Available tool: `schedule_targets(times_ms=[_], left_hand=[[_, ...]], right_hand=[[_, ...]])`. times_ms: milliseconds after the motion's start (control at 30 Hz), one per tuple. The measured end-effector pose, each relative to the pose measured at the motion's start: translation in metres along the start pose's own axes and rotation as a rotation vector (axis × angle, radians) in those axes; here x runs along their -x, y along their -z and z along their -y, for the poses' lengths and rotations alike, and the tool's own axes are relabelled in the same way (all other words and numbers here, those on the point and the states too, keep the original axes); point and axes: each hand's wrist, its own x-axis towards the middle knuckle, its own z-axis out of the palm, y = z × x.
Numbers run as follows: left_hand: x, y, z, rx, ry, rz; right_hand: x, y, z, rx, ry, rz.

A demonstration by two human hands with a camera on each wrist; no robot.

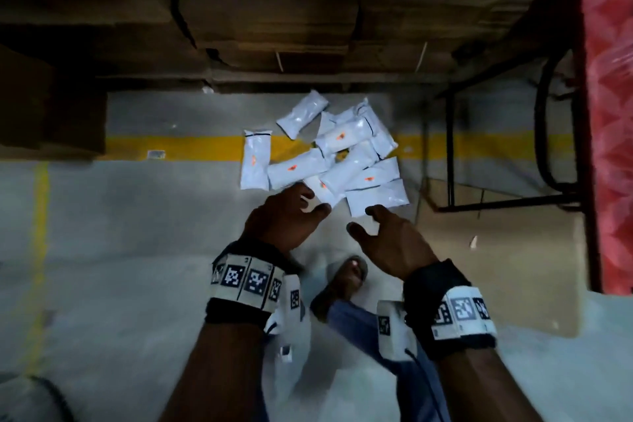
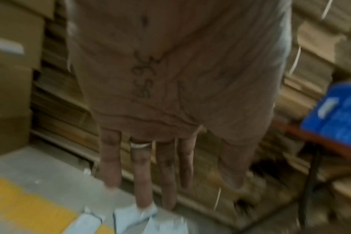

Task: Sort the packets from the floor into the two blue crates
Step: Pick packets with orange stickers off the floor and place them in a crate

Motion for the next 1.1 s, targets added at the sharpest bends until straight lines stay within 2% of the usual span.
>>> schedule_targets(times_ms=[100, 167, 233, 333, 467, 567, 633, 700, 933, 1100], left_hand=[[-0.073, -0.06, 0.029, -0.247, -0.05, -0.064], [-0.129, -0.102, 0.052, -0.334, -0.072, -0.099], [-0.187, -0.142, 0.075, -0.373, -0.069, -0.079], [-0.275, -0.196, 0.103, -0.367, -0.079, -0.06], [-0.378, -0.255, 0.127, -0.279, -0.131, -0.082], [-0.428, -0.285, 0.133, -0.264, -0.231, -0.199], [-0.451, -0.302, 0.135, -0.242, -0.284, -0.266], [-0.464, -0.312, 0.138, -0.244, -0.296, -0.268], [-0.465, -0.326, 0.16, -0.252, -0.267, -0.276], [-0.471, -0.329, 0.165, -0.235, -0.274, -0.287]], right_hand=[[-0.064, -0.055, -0.035, 0.046, 0.004, -0.04], [-0.117, -0.096, -0.061, 0.093, -0.027, -0.085], [-0.173, -0.134, -0.087, 0.155, -0.042, -0.179], [-0.253, -0.179, -0.122, 0.127, -0.138, -0.264], [-0.359, -0.239, -0.17, -0.03, -0.286, -0.375], [-0.412, -0.27, -0.196, -0.199, -0.42, -0.515], [-0.436, -0.28, -0.207, -0.288, -0.464, -0.641], [-0.452, -0.282, -0.211, -0.356, -0.484, -0.706], [-0.474, -0.287, -0.218, -0.37, -0.584, -0.679], [-0.486, -0.3, -0.222, -0.46, -0.62, -0.799]])
